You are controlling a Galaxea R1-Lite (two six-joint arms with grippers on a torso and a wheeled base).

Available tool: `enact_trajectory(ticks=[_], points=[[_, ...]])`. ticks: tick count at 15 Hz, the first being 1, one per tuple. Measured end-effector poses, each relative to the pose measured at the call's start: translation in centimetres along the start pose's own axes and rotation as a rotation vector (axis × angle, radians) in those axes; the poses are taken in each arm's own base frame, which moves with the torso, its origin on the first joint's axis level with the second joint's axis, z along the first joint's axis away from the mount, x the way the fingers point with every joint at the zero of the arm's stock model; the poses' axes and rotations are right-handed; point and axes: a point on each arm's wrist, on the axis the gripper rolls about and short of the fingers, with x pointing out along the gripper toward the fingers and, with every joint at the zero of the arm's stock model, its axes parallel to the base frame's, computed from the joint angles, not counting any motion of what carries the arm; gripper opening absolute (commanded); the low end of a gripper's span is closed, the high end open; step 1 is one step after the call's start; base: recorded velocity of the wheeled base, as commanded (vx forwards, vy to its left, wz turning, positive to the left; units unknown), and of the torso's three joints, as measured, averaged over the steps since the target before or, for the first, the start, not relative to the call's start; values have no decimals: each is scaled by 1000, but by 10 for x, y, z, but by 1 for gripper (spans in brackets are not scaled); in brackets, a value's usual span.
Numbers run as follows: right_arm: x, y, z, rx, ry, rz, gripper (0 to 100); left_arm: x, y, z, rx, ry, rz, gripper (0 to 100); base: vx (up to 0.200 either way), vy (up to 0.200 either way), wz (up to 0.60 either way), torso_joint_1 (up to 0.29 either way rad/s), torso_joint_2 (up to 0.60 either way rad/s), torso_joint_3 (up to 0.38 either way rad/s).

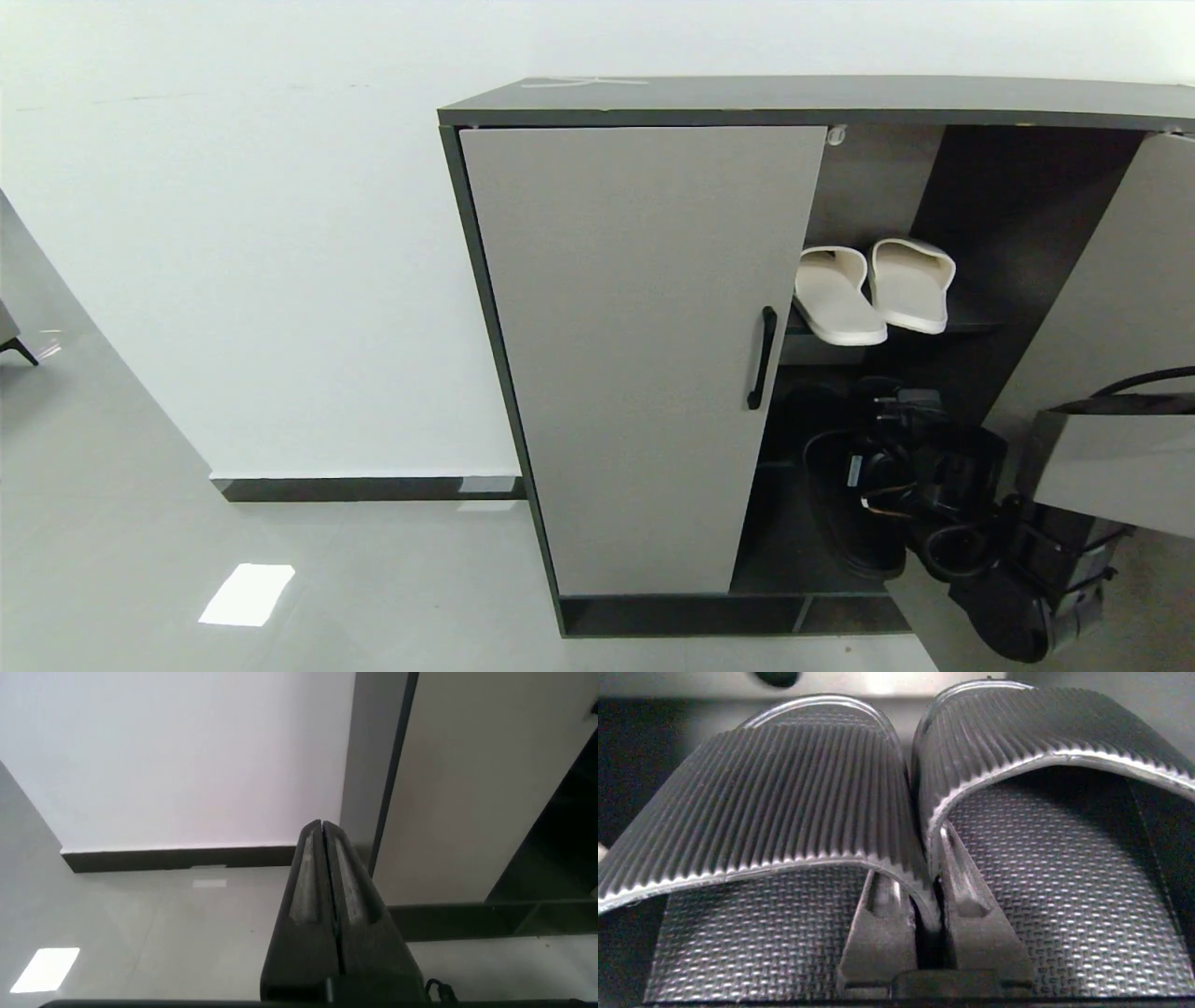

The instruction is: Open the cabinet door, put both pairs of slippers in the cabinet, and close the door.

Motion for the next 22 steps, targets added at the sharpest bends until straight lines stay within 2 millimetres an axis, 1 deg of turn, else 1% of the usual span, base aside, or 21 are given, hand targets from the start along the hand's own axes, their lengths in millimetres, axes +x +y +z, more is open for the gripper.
enact_trajectory(ticks=[2,4,5,10,14,16,22], points=[[19,1,-3,-13,-29,-18,0,0,0,0,0,0,1,0,0,0,0,0,0,0],[33,1,-6,-29,-51,-20,0,0,0,0,0,0,1,0,200,0,0,5,2,5],[38,2,-8,-31,-57,-14,0,0,0,0,0,0,1,0,200,0,0,-2,-2,2],[63,3,-13,-9,-105,7,0,0,0,0,0,0,0,0,0,0,0,0,0,0],[73,7,-18,-2,-122,33,0,0,0,0,4,0,0,0,0,0,0,0,0,0],[78,8,-16,4,-137,31,0,0,0,0,5,-1,0,0,0,0,0,0,0,0],[95,13,-6,13,-159,29,0,0,0,0,4,0,0,0,0,0,0,5,0,-154]])
